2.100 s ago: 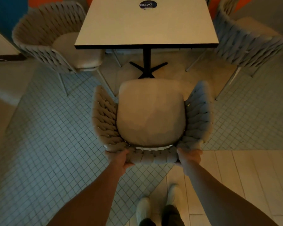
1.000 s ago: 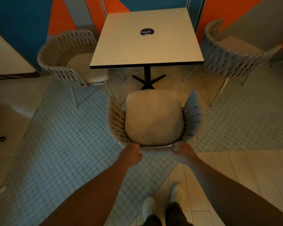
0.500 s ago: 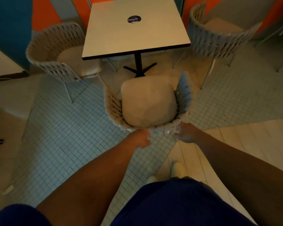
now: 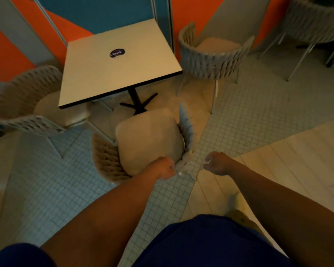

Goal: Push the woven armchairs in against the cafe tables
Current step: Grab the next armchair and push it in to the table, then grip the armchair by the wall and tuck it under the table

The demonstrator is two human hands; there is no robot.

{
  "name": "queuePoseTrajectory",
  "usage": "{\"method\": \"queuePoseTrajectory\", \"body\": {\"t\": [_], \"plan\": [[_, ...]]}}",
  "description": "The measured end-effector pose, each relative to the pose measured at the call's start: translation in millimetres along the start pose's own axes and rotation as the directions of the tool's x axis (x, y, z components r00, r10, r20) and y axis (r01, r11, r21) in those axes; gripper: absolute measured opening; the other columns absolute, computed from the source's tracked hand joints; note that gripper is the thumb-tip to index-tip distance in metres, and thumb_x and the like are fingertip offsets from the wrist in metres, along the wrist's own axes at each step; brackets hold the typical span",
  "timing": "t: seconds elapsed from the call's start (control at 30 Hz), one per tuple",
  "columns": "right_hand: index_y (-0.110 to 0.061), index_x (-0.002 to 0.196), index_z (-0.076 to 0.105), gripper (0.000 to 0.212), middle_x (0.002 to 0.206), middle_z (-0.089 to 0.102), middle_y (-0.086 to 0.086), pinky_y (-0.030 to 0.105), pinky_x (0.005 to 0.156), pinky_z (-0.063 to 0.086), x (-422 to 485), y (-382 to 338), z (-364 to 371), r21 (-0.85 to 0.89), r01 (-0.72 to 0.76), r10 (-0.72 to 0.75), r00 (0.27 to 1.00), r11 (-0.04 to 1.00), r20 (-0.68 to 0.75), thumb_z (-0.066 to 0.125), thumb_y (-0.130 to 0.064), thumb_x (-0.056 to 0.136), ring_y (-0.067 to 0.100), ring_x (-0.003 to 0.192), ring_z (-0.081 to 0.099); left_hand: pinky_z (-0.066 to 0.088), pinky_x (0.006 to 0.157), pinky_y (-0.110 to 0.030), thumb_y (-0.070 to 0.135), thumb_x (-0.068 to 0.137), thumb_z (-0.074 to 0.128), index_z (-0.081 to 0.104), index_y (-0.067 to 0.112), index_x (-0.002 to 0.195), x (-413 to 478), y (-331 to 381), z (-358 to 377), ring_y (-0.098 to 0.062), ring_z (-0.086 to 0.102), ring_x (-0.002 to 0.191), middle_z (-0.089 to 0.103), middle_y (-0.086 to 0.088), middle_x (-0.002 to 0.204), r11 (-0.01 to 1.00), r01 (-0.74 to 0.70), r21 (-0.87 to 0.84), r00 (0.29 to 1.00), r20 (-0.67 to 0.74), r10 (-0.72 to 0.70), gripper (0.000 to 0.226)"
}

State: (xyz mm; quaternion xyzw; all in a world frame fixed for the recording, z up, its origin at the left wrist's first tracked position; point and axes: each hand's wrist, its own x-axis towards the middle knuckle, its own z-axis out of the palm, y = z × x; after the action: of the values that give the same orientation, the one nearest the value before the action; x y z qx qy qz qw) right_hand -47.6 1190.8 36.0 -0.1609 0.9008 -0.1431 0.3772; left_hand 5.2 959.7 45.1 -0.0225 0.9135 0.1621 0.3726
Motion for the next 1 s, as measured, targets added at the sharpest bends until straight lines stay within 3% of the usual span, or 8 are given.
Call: {"method": "queuePoseTrajectory", "body": {"t": [0.13, 0.2, 0.3, 0.5, 0.7, 1.0], "plan": [[-0.007, 0.144, 0.046, 0.053, 0.151, 0.042, 0.011, 0.036, 0.107, 0.04, 16.8, 59.3, -43.7, 0.007, -0.022, 0.022, 1.0, 1.0, -0.005, 0.05, -0.039, 0.102, 0.029, 0.134, 0.046, 0.051, 0.091, -0.038, 0.024, 0.101, 0.05, 0.063, 0.004, 0.126, 44.9, 64.6, -19.2, -0.031, 0.063, 0.112, 0.065, -0.014, 0.125, 0.999, 0.007, 0.054, 0.999, 0.054, -0.009, 0.034], [-0.007, 0.145, 0.046, 0.052, 0.152, 0.041, 0.01, 0.036, 0.108, 0.039, 27.6, 94.0, -70.1, 0.02, -0.02, 0.02, 1.0, 1.0, -0.003, 0.05, -0.038, 0.103, 0.029, 0.135, 0.045, 0.052, 0.088, -0.036, 0.025, 0.099, 0.052, 0.062, 0.009, 0.128, 78.9, 90.9, -23.9, -0.03, 0.063, 0.112, 0.064, -0.013, 0.129, 1.0, 0.026, 0.009, 0.999, 0.024, -0.026, 0.035], [-0.006, 0.145, 0.045, 0.052, 0.154, 0.039, 0.01, 0.035, 0.11, 0.037, 38.9, 143.1, -111.8, 0.014, -0.018, 0.017, 1.0, 1.0, 0.025, 0.048, -0.038, 0.103, 0.028, 0.138, 0.042, 0.05, 0.1, -0.036, 0.03, 0.096, 0.058, 0.06, 0.015, 0.131, 119.9, 129.4, -32.6, -0.027, 0.06, 0.12, 0.059, -0.009, 0.137, 0.997, 0.05, -0.067, 0.999, -0.016, -0.051, 0.039], [-0.008, 0.151, 0.037, 0.057, 0.159, 0.032, 0.01, 0.033, 0.112, 0.034, 70.7, 214.8, -193.2, -0.036, -0.009, 0.012, 0.996, 0.999, 0.086, 0.045, -0.04, 0.105, 0.028, 0.142, 0.037, 0.05, 0.103, -0.04, 0.034, 0.094, 0.06, 0.056, 0.021, 0.135, 179.1, 206.0, -66.4, -0.024, 0.058, 0.119, 0.058, -0.006, 0.135, 0.969, 0.103, -0.225, 0.994, -0.014, -0.109, 0.043], [-0.008, 0.144, 0.048, 0.053, 0.151, 0.042, 0.009, 0.03, 0.107, 0.037, 126.4, 237.4, -256.3, 0.006, -0.004, 0.003, 0.997, 1.0, 0.071, 0.051, -0.04, 0.101, 0.026, 0.136, 0.044, 0.052, 0.099, -0.04, 0.036, 0.095, 0.059, 0.056, 0.022, 0.134, 241.8, 228.5, -116.0, -0.025, 0.06, 0.116, 0.058, -0.008, 0.135, 0.96, 0.13, -0.249, 0.99, -0.012, -0.138, 0.042], [-0.008, 0.143, 0.048, 0.054, 0.152, 0.04, 0.009, 0.033, 0.108, 0.038, 256.0, 253.4, -361.0, -0.014, -0.046, 0.047, 0.998, 0.999, 0.042, 0.05, -0.042, 0.101, 0.026, 0.136, 0.045, 0.05, 0.103, -0.04, 0.038, 0.095, 0.059, 0.056, 0.023, 0.134, 378.5, 215.8, -222.5, -0.025, 0.058, 0.119, 0.056, -0.008, 0.137, 0.975, 0.127, -0.181, 0.991, -0.008, -0.131, 0.042]]}}
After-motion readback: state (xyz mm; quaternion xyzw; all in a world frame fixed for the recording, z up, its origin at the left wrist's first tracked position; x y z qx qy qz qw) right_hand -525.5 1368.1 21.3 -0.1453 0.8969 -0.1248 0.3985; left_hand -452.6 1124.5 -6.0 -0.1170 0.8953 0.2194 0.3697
